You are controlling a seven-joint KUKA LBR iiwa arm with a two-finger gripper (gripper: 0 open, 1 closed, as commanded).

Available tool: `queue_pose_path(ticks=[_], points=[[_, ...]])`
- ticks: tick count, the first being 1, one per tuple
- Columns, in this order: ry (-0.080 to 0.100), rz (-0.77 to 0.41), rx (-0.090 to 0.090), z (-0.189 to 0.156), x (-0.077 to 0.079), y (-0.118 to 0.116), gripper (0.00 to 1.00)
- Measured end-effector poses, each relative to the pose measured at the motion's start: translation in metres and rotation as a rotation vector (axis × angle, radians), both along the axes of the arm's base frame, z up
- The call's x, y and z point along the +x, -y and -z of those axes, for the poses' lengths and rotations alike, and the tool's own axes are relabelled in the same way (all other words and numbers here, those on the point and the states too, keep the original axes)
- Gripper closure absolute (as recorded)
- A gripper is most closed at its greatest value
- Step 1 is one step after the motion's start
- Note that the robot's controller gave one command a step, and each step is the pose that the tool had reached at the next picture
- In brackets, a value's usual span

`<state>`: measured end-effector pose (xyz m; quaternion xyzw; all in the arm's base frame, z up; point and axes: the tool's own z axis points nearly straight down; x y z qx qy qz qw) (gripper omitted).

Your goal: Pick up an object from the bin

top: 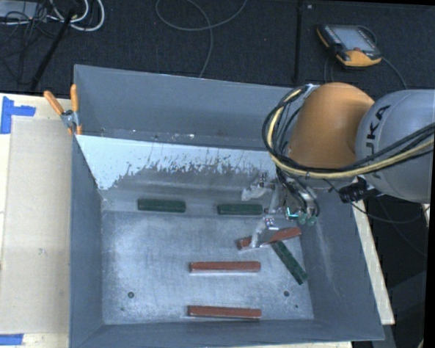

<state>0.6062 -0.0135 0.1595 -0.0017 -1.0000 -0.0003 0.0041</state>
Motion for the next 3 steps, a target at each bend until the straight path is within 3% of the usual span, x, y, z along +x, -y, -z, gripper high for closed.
queue_pose_path(ticks=[1,2,3], points=[[0.008,0.0,0.0,-0.005,0.002,0.0,0.0],[0.01,0.002,0.0,0.07,-0.04,-0.022,0.0],[0.011,0.018,-0.001,0.078,-0.043,-0.025,0.0]])
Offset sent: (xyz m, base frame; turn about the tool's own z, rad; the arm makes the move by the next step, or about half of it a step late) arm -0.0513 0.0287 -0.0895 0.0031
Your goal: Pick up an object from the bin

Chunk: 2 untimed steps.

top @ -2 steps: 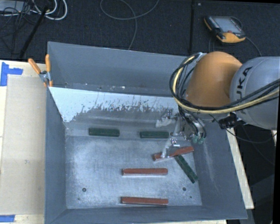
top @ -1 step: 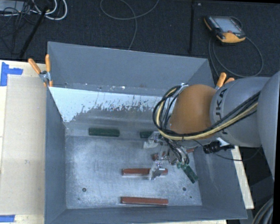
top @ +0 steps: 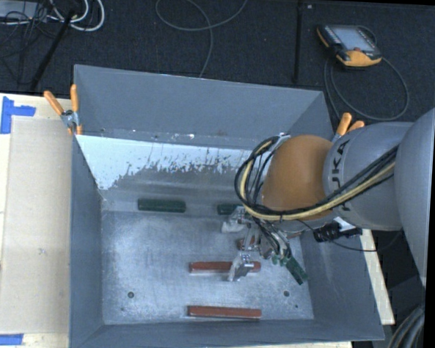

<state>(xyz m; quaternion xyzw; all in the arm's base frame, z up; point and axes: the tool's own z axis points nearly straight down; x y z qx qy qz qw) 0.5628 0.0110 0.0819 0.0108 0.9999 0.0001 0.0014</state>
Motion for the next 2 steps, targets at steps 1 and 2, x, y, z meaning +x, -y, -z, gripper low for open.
queue_pose_path(ticks=[1,2], points=[[0.01,0.097,0.0,0.0061,-0.0078,-0.0046,0.0],[0.011,0.098,-0.002,0.0059,-0.0079,-0.0053,0.0]])
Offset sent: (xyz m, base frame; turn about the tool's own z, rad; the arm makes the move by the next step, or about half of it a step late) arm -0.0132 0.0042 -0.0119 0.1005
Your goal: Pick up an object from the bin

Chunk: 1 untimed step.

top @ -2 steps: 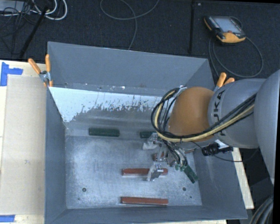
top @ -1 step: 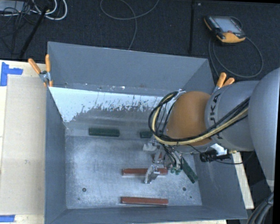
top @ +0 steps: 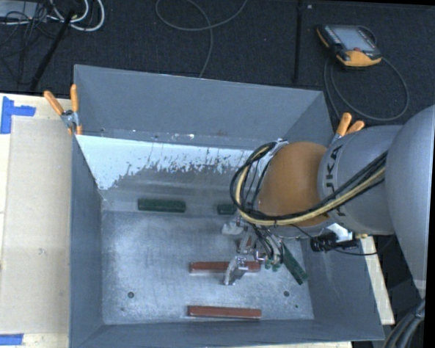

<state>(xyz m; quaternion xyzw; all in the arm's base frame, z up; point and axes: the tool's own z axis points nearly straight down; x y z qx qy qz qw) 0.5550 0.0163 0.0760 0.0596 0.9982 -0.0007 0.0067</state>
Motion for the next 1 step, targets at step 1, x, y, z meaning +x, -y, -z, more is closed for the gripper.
queue_pose_path(ticks=[1], points=[[-0.018,-0.003,0.003,-0.0035,0.0008,-0.0009,1.0]])
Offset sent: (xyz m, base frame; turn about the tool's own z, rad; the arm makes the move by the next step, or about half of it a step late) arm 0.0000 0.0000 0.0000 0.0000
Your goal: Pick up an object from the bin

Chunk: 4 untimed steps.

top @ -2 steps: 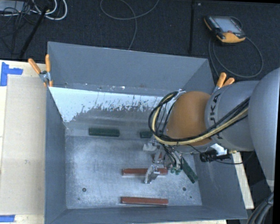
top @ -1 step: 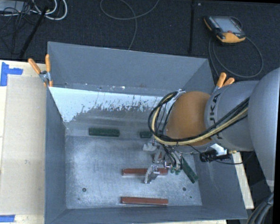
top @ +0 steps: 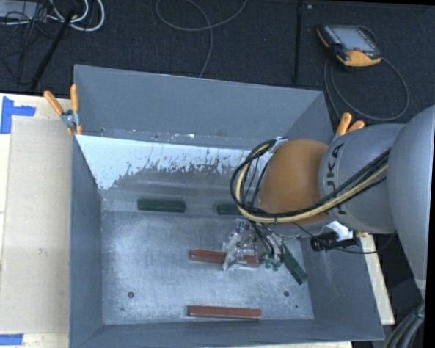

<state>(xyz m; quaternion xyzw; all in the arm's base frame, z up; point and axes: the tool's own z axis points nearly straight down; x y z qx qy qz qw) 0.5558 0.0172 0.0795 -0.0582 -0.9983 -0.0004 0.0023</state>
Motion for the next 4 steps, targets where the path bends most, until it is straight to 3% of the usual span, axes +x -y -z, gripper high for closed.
queue_pose_path(ticks=[3,4], points=[[0.001,-0.001,-0.001,-0.004,-0.001,0.0,1.0],[-0.002,-0.001,-0.001,-0.02,-0.002,0.0,1.0]])
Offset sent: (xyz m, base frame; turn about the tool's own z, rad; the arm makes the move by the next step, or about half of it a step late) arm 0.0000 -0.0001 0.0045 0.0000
